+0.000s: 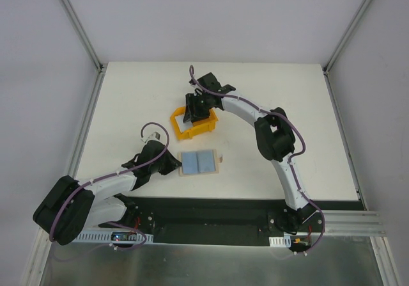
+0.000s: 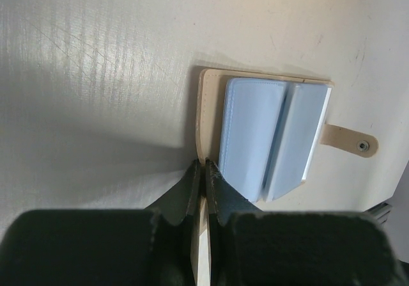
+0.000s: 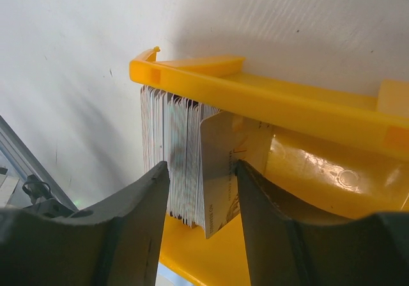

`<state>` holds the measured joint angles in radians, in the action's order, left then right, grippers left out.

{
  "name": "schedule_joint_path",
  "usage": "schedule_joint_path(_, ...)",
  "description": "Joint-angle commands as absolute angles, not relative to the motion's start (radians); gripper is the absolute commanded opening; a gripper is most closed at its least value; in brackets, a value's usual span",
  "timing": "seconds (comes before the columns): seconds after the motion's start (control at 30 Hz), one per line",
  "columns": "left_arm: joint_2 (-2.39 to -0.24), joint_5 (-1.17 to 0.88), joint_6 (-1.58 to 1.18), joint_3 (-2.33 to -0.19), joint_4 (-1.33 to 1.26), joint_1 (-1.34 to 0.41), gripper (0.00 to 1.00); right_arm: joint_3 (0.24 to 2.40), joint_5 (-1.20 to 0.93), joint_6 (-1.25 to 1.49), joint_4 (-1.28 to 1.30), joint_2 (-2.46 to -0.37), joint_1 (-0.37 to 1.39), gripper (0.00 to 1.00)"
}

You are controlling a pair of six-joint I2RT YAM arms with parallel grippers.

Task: Put the credit cards into the card holder
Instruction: Pick up the credit card from the storage box.

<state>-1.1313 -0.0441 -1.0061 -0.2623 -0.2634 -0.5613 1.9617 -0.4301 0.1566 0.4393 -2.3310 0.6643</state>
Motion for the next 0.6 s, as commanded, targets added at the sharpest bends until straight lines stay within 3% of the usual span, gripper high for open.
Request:
schedule_joint_path(0.0, -1.126, -0.038, -1.002, -0.253, -0.255, -0.554, 0.0, 1.964, -0.456, 0.166, 0.419, -2.241, 0.666, 0.47)
schedule_joint_path(0.43, -1.149, -0.052, -1.0, -0.258, -0.267, -0.554, 0.0, 1.953, -0.453, 0.164, 0.419, -2.204, 0.66, 0.32)
schedule_joint_path(0.57, -1.149, -0.054, -0.999, -0.256, -0.268, -0.552, 0.0, 1.945, -0.42, 0.158, 0.417, -2.195, 0.658, 0.22)
